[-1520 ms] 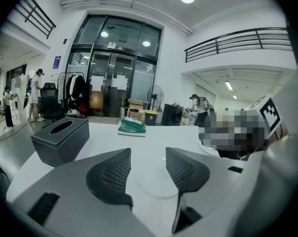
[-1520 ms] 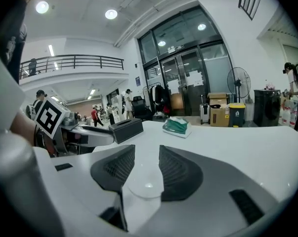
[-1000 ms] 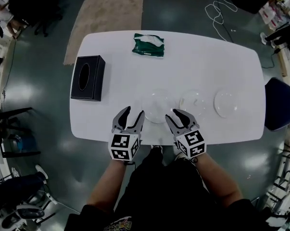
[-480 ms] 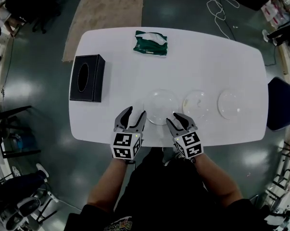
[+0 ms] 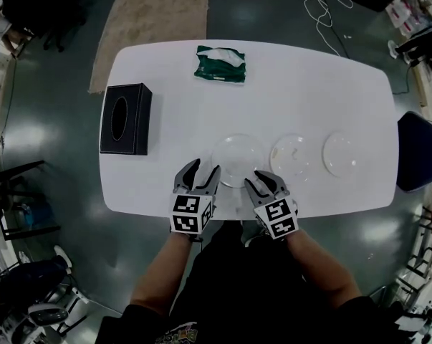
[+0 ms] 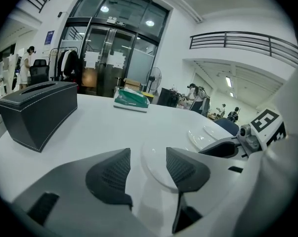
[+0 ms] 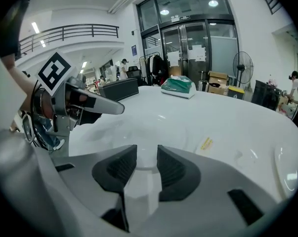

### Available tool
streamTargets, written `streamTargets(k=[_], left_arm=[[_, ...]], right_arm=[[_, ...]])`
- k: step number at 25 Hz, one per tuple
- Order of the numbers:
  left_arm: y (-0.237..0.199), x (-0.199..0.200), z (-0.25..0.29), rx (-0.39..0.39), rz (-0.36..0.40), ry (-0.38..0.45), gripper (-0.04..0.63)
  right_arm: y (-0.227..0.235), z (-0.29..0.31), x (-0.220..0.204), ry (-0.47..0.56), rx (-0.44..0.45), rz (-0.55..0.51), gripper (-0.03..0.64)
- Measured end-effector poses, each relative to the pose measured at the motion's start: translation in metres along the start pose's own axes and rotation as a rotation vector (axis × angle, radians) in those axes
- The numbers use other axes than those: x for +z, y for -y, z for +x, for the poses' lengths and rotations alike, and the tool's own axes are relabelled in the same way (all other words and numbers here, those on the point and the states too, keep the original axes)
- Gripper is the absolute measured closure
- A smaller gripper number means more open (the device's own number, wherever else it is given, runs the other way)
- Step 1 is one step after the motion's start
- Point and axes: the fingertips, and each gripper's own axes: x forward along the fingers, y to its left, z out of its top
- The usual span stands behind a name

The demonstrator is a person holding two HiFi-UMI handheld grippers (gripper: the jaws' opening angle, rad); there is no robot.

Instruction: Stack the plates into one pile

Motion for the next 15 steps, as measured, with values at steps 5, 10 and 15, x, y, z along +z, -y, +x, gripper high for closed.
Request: streamTargets(k=[5, 10, 15], left_arm=[[0.004, -0.008, 0.012, -0.025, -0.033, -0.034, 0.367], [0.011, -0.01, 0.021, -0.061, -0.059, -0.058, 0.367], [0.015, -0.011, 0.028, -0.08, -0.092, -0.071, 0.367]], right_arm=[[0.0, 0.002, 0.0, -0.008, 0.0, 0.005, 0.476], [-0.001, 0.0, 0.004, -0.007, 0.005, 0.019, 0.48], [0.005, 0.003, -0.006, -0.02, -0.008, 0.006, 0.48]])
